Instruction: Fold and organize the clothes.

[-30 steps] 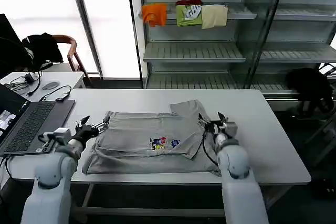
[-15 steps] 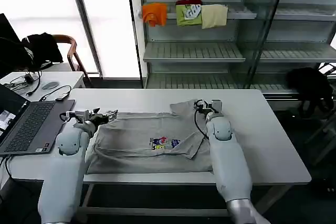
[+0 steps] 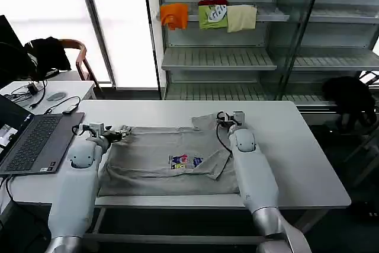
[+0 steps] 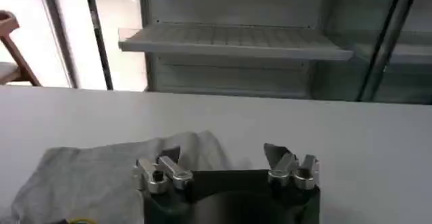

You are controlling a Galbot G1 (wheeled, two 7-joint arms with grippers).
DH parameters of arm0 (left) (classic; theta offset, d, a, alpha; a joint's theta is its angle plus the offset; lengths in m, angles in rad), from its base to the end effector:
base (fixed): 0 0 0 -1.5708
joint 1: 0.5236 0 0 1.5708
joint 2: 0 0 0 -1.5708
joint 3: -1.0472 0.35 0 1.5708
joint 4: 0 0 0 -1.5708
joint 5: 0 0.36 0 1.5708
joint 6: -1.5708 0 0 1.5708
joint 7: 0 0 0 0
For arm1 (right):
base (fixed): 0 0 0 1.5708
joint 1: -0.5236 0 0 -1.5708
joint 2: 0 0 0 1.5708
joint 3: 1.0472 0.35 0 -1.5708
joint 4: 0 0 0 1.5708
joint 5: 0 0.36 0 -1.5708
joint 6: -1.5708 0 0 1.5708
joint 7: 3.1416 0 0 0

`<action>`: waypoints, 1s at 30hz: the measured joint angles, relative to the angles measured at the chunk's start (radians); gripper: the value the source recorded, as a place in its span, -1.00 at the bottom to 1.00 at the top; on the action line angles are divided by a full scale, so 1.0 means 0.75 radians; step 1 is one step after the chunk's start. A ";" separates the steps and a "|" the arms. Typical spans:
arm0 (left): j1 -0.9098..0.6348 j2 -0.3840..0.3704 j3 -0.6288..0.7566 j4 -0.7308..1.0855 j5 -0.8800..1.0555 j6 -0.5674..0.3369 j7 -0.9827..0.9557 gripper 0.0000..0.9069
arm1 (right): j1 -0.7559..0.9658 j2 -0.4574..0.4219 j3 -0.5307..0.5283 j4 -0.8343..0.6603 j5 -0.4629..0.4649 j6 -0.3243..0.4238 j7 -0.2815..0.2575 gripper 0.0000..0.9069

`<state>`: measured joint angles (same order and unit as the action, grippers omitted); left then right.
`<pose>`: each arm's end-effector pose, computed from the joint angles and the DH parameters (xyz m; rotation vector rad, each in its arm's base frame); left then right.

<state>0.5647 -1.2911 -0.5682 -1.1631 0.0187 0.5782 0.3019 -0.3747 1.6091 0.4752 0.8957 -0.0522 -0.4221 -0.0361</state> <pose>0.5103 0.1502 -0.2627 -0.0886 -2.6177 -0.1618 0.5772 0.0356 -0.2742 0.1176 -2.7150 0.0787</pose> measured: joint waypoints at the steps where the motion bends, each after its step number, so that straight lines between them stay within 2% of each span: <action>1: -0.003 0.000 0.000 0.005 0.002 0.000 0.001 1.00 | 0.000 0.000 0.000 -0.002 -0.004 0.000 -0.006 -0.71; 2: -0.006 -0.001 0.000 0.009 0.005 -0.001 0.003 0.93 | -0.001 0.000 0.000 -0.003 -0.010 0.000 -0.014 -1.00; 3: -0.008 -0.001 0.000 0.013 0.007 -0.001 0.004 0.73 | -0.002 0.000 0.000 -0.005 -0.014 0.000 -0.022 -1.00; 4: -0.011 -0.002 0.000 0.017 0.009 -0.001 0.004 0.38 | -0.003 0.000 0.000 -0.006 -0.017 0.001 -0.029 -1.00; 5: -0.012 -0.003 0.001 0.019 0.011 -0.001 0.004 0.20 | -0.004 0.000 0.000 -0.006 -0.018 0.001 -0.036 -1.00; 6: -0.012 -0.004 0.001 0.021 0.012 -0.002 0.004 -0.24 | -0.006 0.000 0.000 -0.006 -0.019 0.002 -0.043 -1.00; 7: -0.012 -0.006 0.001 0.023 0.014 -0.003 0.005 -0.49 | -0.008 0.000 0.001 -0.006 -0.020 0.003 -0.049 -1.00; 8: -0.012 -0.007 0.001 0.024 0.016 -0.003 0.007 -0.84 | -0.011 0.000 0.001 -0.005 -0.021 0.006 -0.056 -1.00; 9: -0.011 -0.007 0.001 0.025 0.016 -0.004 0.009 -0.96 | -0.014 0.000 0.001 -0.002 -0.022 0.007 -0.062 -1.00; 16: 0.002 -0.011 0.003 0.019 0.015 -0.005 0.037 -1.00 | -0.041 0.000 0.002 0.031 -0.022 0.008 -0.101 -1.00; 30: 0.021 -0.010 0.007 0.004 0.016 -0.005 0.089 -1.00 | -0.109 0.000 0.003 0.138 0.007 -0.010 -0.127 -1.00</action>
<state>0.5808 -1.2983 -0.5630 -1.1600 0.0306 0.5745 0.3690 -0.4566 1.6092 0.4774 0.9989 -0.0470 -0.4296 -0.1310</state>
